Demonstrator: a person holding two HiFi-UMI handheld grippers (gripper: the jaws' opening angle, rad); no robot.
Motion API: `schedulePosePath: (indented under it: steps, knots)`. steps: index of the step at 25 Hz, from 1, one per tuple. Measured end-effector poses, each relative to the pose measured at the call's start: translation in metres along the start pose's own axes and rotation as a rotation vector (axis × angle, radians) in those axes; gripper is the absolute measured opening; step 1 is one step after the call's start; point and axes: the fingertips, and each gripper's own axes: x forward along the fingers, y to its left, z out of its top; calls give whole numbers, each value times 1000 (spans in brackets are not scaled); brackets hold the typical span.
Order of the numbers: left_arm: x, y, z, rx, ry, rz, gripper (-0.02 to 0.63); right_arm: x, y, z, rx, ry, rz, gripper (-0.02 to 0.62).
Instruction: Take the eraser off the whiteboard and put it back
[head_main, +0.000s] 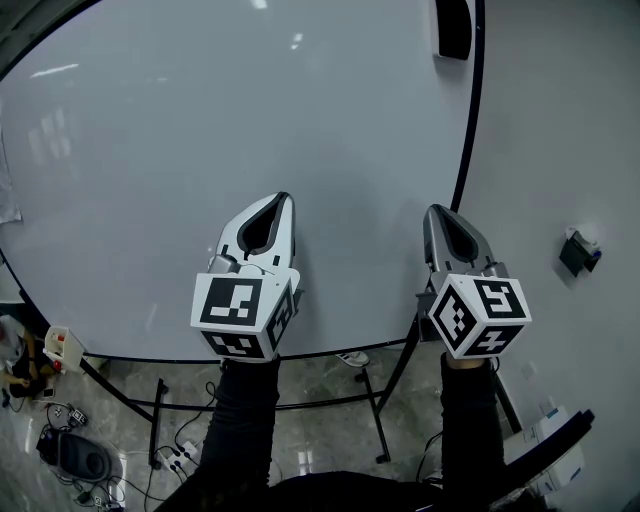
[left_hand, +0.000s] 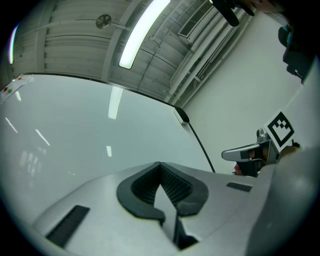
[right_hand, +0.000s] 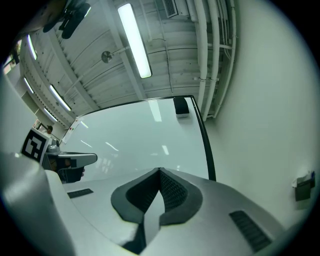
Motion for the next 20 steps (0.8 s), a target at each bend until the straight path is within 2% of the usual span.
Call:
schedulePosePath:
  steps: [6, 12, 20]
  knots:
    - [1, -4, -4, -7, 11, -19, 5, -3, 8, 5, -63, -14, 5, 8]
    - [0, -1, -4, -17, 1, -22, 5, -2, 11, 1, -16, -4, 24, 8]
    - [0, -1, -3, -18, -4, -30, 5, -1, 15, 4, -23, 0, 24, 8]
